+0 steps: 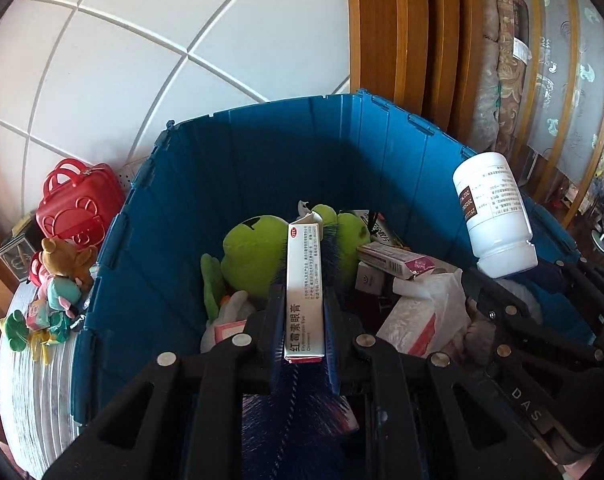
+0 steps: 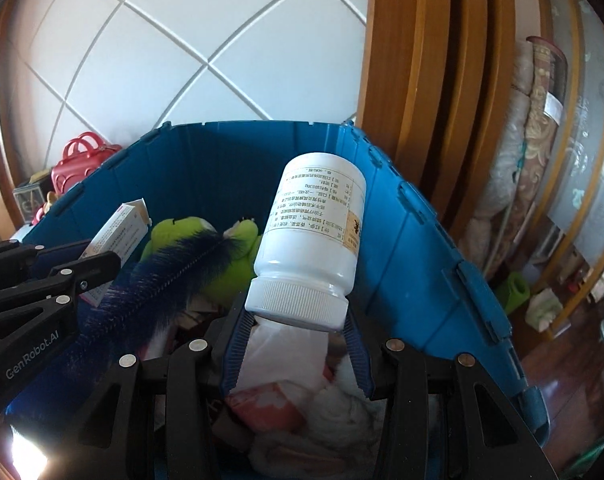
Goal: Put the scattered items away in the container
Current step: 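Open the left tool over the crate while the right tool drops the pill bottle in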
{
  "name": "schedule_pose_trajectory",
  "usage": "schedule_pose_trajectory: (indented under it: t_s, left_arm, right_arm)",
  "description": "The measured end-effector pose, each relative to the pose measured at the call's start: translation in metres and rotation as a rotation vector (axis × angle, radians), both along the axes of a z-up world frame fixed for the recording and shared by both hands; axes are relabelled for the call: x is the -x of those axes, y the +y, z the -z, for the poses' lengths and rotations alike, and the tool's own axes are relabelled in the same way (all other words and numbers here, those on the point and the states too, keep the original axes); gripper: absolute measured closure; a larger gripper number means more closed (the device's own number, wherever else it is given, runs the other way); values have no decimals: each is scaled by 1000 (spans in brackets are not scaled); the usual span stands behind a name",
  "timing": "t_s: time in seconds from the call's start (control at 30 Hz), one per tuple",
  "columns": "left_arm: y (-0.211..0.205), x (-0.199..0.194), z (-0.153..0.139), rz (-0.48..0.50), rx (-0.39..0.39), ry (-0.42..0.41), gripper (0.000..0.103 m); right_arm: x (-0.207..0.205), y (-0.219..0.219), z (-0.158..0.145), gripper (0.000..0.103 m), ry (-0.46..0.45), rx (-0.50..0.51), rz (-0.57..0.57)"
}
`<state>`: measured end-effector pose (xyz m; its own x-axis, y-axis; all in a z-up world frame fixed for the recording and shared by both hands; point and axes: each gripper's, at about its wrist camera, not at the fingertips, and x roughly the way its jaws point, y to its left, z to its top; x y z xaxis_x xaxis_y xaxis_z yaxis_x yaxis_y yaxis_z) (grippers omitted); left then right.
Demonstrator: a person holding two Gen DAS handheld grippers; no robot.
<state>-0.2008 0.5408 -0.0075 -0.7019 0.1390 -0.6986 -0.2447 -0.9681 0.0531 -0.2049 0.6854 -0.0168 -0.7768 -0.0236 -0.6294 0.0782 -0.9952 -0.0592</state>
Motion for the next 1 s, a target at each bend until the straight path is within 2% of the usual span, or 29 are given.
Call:
schedule_pose_trajectory:
  t_s: [0.23, 0.3, 0.4, 0.6, 0.7, 0.77, 0.83, 0.93, 1.0]
  left_arm:
    - [3, -1, 0, -13, 15, 0, 83]
    - [3, -1, -1, -14, 12, 3, 69]
    - [2, -3, -3, -17, 9, 18, 56]
    - [0, -7, -4, -6, -10, 21, 53]
    - [-2, -13, -7, -3, -17, 34, 51]
    - [-5, -17, -10, -5, -22, 46, 47]
    - [-7, -22, -14, -11, -24, 61, 46]
    - [-12, -29, -20, -15, -32, 80, 45]
    - [-15, -35, -24, -21, -35, 99, 37]
  right_arm:
    - [2, 8, 8, 59, -57, -6, -14]
    - [2, 10, 10, 59, -65, -8, -14]
    - [3, 13, 12, 59, -74, -15, -12]
    - [5, 16, 13, 58, -86, -27, 4]
    - [5, 16, 13, 53, -88, -32, 9]
    - [3, 15, 13, 45, -87, -35, 12]
    - [1, 15, 11, 31, -81, -32, 16]
    - [-5, 15, 7, 21, -64, -29, 22]
    - [-12, 16, 3, 12, -48, -25, 26]
